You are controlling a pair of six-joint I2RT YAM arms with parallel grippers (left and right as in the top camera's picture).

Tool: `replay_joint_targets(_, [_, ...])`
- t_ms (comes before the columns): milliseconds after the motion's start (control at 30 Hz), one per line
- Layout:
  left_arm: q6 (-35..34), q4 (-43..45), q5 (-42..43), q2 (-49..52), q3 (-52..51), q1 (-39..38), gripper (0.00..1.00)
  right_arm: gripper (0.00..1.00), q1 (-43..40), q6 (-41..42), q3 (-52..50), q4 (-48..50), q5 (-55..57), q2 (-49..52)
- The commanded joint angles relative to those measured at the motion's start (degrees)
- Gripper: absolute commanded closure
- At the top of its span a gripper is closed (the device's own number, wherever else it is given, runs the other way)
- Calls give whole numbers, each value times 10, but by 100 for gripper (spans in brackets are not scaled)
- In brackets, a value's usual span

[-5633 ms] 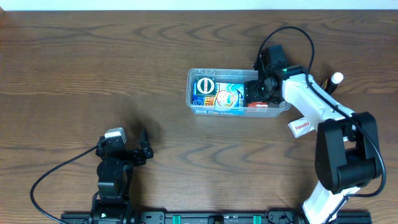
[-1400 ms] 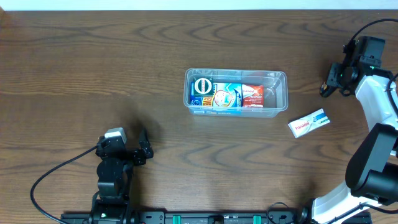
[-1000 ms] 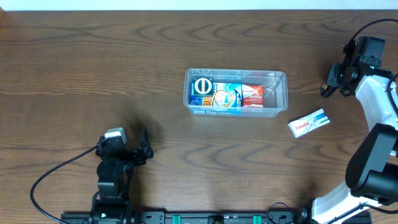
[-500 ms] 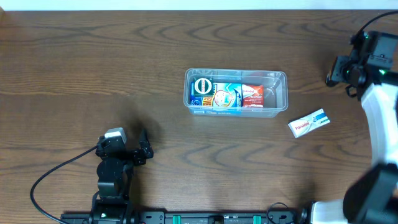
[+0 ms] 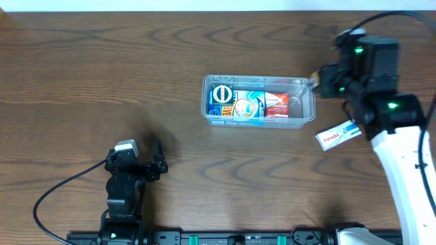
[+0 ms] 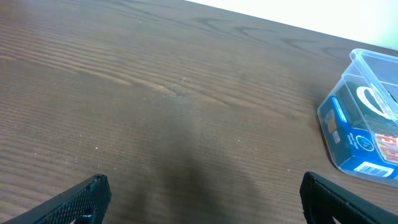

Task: Pack container
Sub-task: 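Carry the dark bottle into the container's right end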

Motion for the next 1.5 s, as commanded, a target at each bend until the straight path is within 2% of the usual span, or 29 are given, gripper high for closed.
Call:
replay_joint_targets(0, [4, -20, -9, 0, -12, -2, 2, 75, 35, 8, 11, -6, 12, 4])
replay_joint_targets(967, [4, -20, -9, 0, -12, -2, 2, 72, 56, 53, 10, -18, 80, 207])
replay_joint_targets(1467, [3, -20, -9, 0, -12, -2, 2, 71, 55, 71, 10, 5, 106, 233])
